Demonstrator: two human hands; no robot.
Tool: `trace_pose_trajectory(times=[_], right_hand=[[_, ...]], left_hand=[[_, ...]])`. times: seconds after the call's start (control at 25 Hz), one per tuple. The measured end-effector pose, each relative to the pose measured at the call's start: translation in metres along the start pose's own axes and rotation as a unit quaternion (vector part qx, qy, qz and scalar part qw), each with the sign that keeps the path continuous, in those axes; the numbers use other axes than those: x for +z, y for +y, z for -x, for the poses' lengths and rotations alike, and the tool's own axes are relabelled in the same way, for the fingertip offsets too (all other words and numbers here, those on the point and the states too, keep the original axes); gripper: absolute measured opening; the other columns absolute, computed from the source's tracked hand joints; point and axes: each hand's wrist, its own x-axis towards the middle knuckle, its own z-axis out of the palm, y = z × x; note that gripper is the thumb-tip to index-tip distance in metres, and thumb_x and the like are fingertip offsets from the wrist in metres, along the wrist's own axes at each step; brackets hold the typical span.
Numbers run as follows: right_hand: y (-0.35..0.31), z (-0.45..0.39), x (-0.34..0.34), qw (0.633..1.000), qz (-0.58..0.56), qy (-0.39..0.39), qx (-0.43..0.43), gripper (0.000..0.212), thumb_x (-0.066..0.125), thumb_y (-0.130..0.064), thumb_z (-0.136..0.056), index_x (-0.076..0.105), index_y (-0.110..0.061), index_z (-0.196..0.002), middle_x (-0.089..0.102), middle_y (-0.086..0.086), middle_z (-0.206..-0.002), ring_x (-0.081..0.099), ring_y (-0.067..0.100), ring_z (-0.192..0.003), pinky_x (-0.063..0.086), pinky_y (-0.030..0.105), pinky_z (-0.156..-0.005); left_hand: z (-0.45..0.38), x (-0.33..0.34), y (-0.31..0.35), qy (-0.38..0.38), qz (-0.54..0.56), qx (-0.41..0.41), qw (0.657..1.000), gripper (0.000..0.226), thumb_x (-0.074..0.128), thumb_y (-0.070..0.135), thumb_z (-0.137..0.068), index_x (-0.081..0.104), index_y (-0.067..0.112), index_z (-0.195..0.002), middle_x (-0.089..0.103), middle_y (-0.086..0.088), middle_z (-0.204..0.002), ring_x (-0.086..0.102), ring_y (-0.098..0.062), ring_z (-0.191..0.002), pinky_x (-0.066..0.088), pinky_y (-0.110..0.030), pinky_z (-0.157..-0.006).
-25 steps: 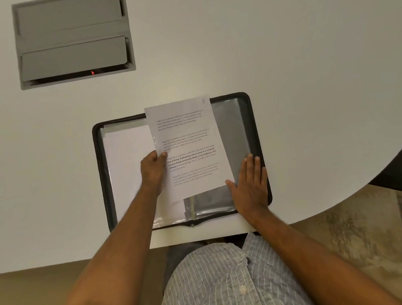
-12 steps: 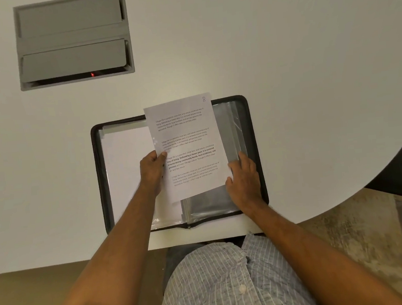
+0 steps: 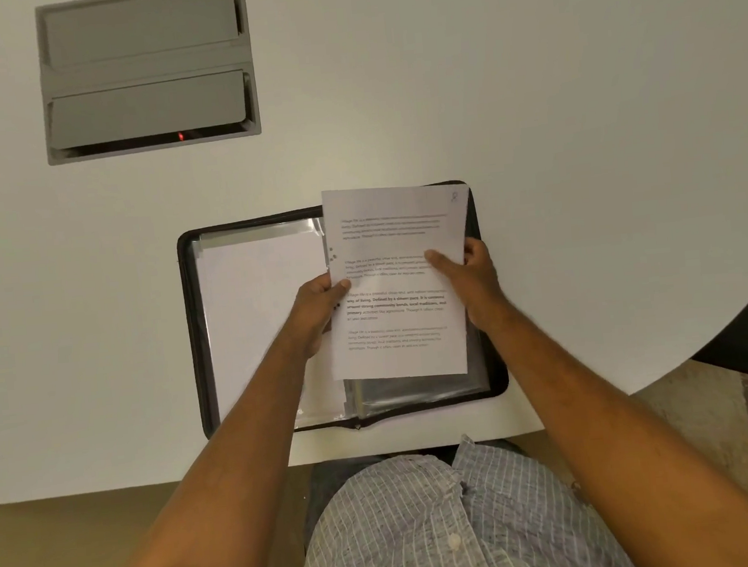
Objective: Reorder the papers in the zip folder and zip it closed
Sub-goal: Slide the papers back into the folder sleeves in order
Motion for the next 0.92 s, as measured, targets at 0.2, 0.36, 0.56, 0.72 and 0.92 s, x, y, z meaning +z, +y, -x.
trace_pose_trajectory(times=[0.2,0.36,0.56,0.72,0.92], right_hand=[[-0.011,-0.011,-0.027,0.993,0.105,0.032,-0.05,0.035,0.073,-0.028,-0.096,0.068,-0.016,-0.129,0.074,-0.002,-0.113,0.072,0.015,-0.096,0.06,0.032,-0.085],[-0.008,-0.009,-0.045,0.964,0.205,0.136,-0.103,0.029,0.056,-0.033,-0.105,0.065,-0.016,-0.126,0.072,0.001,-0.112,0.069,0.016,-0.089,0.059,0.032,-0.078],[-0.004,-0.01,-0.059,0.951,0.238,0.168,-0.104,0.03,0.052,-0.034,-0.108,0.063,-0.013,-0.125,0.068,0.0,-0.11,0.067,0.018,-0.086,0.056,0.027,-0.073],[-0.005,-0.011,-0.064,0.951,0.232,0.177,-0.107,0.027,0.052,-0.034,-0.108,0.062,-0.014,-0.123,0.067,-0.002,-0.108,0.068,0.016,-0.083,0.055,0.025,-0.069],[-0.008,-0.013,-0.064,0.955,0.21,0.179,-0.107,0.025,0.052,-0.036,-0.107,0.062,-0.018,-0.122,0.069,-0.003,-0.109,0.066,0.002,-0.08,0.06,0.029,-0.07]], left_hand=[[-0.014,0.027,0.012,0.099,-0.129,0.133,0.978,0.025,0.054,0.028,-0.105,0.072,0.012,-0.111,0.076,-0.006,-0.106,0.072,-0.028,-0.099,0.058,-0.046,-0.093],[-0.052,0.033,0.022,0.153,-0.449,0.285,0.833,0.041,0.056,0.03,-0.1,0.057,0.014,-0.138,0.059,-0.01,-0.137,0.054,-0.028,-0.124,0.049,-0.047,-0.103],[-0.077,0.046,0.041,0.128,-0.629,0.218,0.736,0.094,0.072,0.047,-0.088,0.021,0.015,-0.161,0.029,-0.013,-0.159,0.03,-0.035,-0.143,0.034,-0.051,-0.109],[-0.088,0.041,0.049,0.149,-0.648,0.24,0.708,0.088,0.078,0.055,-0.08,0.04,0.018,-0.15,0.043,-0.012,-0.138,0.04,-0.033,-0.126,0.033,-0.047,-0.102],[-0.097,0.03,0.056,0.161,-0.594,0.282,0.736,0.063,0.089,0.04,-0.07,0.062,0.009,-0.119,0.053,-0.014,-0.125,0.049,-0.036,-0.113,0.047,-0.045,-0.086]])
